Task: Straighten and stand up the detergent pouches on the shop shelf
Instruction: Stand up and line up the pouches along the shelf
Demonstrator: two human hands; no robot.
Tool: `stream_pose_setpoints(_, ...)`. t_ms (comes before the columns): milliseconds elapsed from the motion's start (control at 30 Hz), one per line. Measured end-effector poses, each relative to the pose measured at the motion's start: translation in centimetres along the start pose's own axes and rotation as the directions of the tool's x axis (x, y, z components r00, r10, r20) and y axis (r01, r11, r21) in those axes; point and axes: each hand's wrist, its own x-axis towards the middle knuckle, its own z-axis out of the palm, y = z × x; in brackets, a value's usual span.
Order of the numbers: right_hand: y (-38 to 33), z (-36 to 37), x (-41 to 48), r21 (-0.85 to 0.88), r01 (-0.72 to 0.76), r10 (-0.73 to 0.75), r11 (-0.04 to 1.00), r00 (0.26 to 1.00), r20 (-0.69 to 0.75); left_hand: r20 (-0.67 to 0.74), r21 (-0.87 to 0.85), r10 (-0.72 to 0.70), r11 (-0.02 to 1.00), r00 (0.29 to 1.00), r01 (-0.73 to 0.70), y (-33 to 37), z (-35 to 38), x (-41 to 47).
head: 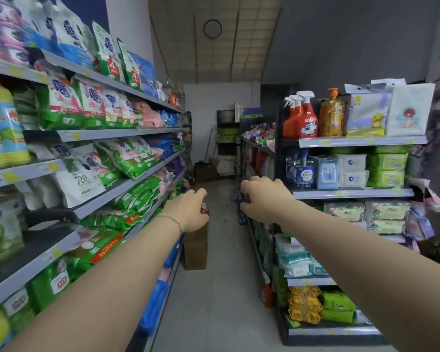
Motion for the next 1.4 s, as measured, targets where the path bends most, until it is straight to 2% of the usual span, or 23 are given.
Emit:
stream_pose_setpoints(300, 4.9, 5.6, 8.5, 0.058, -0.071, 0.069, 0.996, 0.997, 0.044, 0.055, 0.052, 0.029, 0.998, 0.998, -0.032, -1.1, 3.9, 9.7)
stream_pose_setpoints(667, 12.6, 11.3, 22.7, 0.090, -0.016, 0.013, 0.996, 0.999, 0.035, 0.066, 0.077, -0.018, 0.997, 0.998, 0.013, -1.3, 8.2, 24.9)
stream_pose_setpoints(967, 21.1, 13.5, 33.9, 0.096, -0.001, 0.000, 0.995, 1.000, 0.005, 0.024, 0.177, -0.056, 0.983, 0.998, 0.051, -0.1, 9.7, 37.3)
stream_pose_setpoints(1200, 22.8, 17.3, 39.7, 0.085, 0.046, -0.051, 0.995, 0.997, 0.057, 0.067, 0.179, -0.080, 0.982, 0.995, 0.066, -1.6, 12.9, 43.2)
stream_pose_setpoints(1400, 23.0, 19.7, 46.0, 0.078, 0.034, -0.039, 0.996, 0.997, 0.060, 0.049, 0.160, -0.109, 0.982, 0.993, 0.100, -5.0, 14.5, 48.8)
